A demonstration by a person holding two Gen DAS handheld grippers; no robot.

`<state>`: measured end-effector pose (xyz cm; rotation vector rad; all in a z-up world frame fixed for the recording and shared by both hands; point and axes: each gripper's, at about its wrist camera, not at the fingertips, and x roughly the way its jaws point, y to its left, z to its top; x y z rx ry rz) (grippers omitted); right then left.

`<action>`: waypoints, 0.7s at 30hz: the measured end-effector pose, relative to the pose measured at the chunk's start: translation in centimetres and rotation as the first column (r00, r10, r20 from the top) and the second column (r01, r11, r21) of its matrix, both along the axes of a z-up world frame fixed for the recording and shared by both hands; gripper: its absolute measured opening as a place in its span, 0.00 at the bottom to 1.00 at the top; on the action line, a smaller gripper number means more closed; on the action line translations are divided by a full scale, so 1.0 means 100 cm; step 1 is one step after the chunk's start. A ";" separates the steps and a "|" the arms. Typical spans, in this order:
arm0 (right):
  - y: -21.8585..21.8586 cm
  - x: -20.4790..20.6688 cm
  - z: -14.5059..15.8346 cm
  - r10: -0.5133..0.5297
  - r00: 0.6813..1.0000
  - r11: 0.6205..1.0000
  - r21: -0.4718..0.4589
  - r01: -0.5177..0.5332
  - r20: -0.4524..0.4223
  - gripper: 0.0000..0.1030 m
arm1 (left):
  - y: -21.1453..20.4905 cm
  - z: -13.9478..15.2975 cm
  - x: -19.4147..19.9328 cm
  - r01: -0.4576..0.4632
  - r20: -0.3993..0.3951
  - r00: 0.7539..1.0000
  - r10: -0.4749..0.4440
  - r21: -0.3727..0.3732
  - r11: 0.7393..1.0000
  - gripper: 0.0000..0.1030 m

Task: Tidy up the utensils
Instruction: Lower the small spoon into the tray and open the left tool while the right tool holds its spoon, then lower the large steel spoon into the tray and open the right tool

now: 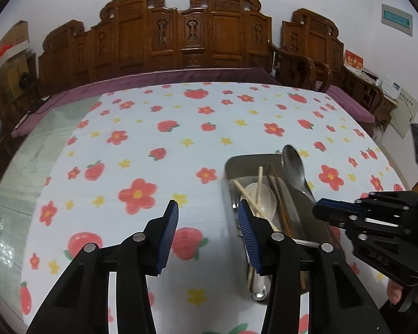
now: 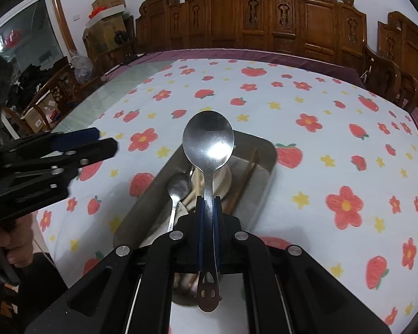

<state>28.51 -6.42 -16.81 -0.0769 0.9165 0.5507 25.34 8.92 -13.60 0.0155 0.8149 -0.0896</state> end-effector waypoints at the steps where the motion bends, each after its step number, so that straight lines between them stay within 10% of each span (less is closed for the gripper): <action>1: 0.004 0.001 -0.002 -0.003 1.000 1.000 -0.002 0.003 -0.002 0.07 | 0.003 0.001 -0.001 -0.004 0.001 1.000 0.004 -0.001 1.000 0.41; 21: 0.025 0.018 -0.044 -0.085 0.994 0.996 -0.021 0.083 -0.067 0.09 | 0.020 0.011 -0.024 -0.028 0.027 0.999 0.028 -0.006 1.000 0.45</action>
